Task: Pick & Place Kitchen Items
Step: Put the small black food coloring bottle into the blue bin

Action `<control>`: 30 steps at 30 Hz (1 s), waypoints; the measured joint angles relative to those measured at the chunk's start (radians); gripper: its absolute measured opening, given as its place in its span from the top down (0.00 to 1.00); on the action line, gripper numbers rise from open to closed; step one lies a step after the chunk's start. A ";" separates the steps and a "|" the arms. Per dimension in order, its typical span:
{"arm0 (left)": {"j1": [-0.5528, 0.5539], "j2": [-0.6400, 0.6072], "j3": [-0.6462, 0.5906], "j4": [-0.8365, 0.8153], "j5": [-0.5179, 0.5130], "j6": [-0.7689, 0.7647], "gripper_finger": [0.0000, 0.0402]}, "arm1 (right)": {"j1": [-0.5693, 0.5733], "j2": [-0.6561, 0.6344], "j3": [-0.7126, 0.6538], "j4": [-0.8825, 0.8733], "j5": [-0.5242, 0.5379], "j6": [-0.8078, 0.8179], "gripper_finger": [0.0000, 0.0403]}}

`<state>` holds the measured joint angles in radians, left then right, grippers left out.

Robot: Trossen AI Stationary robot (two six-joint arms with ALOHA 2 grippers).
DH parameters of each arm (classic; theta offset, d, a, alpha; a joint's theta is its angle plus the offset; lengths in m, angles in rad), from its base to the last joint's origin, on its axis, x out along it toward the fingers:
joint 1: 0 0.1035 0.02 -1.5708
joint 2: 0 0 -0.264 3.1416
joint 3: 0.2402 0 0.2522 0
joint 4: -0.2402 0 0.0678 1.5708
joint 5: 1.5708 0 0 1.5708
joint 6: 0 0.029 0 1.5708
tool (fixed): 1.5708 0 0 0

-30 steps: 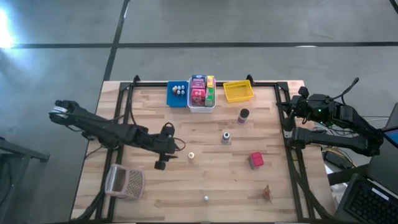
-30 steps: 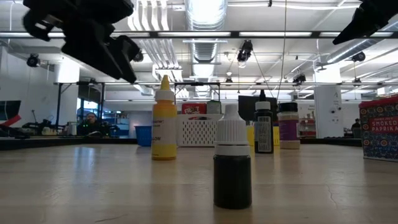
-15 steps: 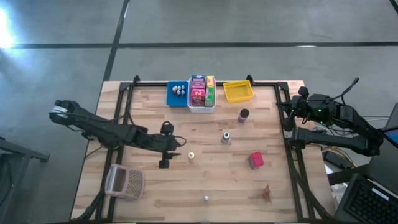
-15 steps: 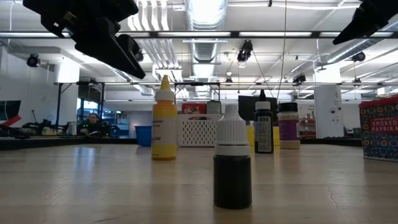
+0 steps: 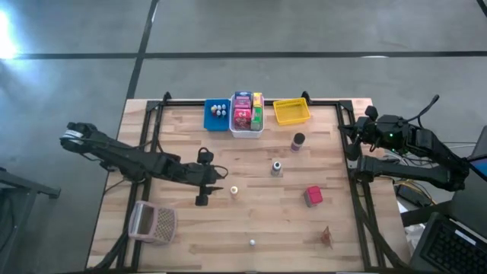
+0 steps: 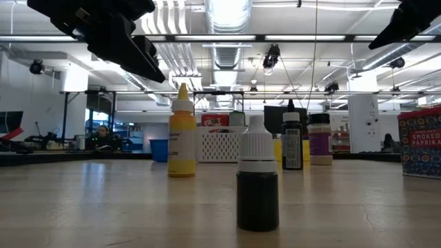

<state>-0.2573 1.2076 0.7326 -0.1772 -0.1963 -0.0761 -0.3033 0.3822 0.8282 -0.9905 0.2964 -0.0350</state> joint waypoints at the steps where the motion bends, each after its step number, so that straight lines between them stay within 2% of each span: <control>1: 0.000 0.000 0.000 0.006 0.000 0.000 0.56 | 0.000 0.000 0.000 0.000 0.000 0.001 0.98; 26: 0.000 0.000 0.000 0.073 0.000 -0.032 0.56 | 0.000 0.000 0.000 0.019 0.000 0.014 0.98; 30: 0.000 0.000 -0.002 0.073 0.000 -0.029 0.56 | 0.000 0.000 0.000 0.022 0.000 -0.027 0.98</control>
<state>-0.2573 1.2076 0.7310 -0.1040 -0.1965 -0.1054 -0.3035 0.3824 0.8284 -0.9684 0.2962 -0.0620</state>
